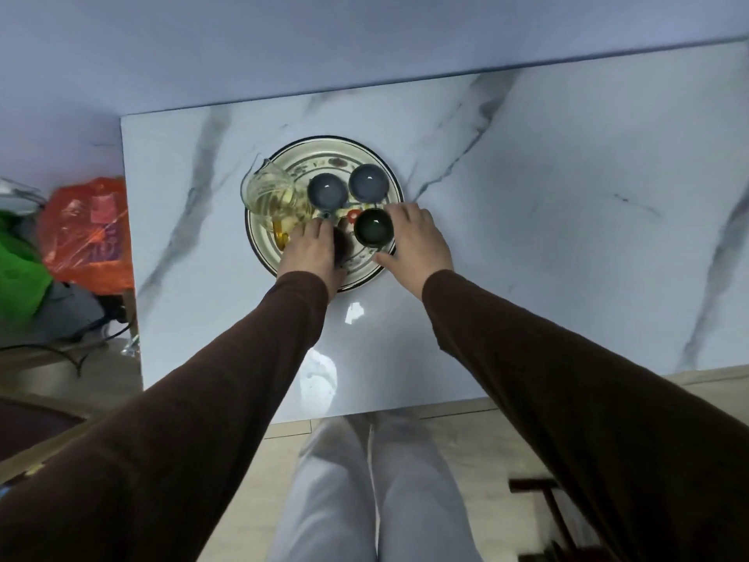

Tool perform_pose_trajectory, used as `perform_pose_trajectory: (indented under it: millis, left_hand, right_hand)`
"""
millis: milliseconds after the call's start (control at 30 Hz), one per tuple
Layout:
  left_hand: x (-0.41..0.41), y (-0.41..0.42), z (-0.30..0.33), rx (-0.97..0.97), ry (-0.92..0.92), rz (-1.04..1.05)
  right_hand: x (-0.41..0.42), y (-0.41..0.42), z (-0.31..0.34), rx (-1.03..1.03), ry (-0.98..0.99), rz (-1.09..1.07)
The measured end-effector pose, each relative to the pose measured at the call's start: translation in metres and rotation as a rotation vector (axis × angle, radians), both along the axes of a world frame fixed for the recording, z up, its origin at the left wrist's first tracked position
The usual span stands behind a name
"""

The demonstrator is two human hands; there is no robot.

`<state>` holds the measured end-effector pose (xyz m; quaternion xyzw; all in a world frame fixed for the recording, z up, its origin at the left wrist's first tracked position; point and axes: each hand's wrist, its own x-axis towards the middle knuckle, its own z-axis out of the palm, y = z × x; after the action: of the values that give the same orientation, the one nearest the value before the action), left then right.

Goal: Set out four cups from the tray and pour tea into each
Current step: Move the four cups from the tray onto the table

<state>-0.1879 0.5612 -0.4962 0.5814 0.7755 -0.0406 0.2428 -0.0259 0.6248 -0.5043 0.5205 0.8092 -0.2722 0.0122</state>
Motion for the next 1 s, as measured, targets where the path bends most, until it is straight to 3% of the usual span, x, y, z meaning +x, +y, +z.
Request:
perform_pose_trajectory:
  millis: [367, 533, 733, 1000]
  left_hand:
    - [-0.012, 0.002, -0.024, 0.038, -0.059, -0.012]
    - [-0.011, 0.002, -0.018, 0.067, -0.069, -0.025]
    - [0.014, 0.003, 0.009, 0.118, -0.055, -0.133]
    - [0.112, -0.012, 0.044, 0.158, -0.098, -0.262]
  right_hand:
    - [-0.018, 0.004, -0.031, 0.108, -0.058, -0.025]
    - [-0.009, -0.004, -0.027, 0.088, 0.003, -0.124]
    - [0.039, -0.034, 0.001, 0.103, 0.037, -0.268]
    - [0.142, -0.088, 0.038, 0.126, 0.037, -0.427]
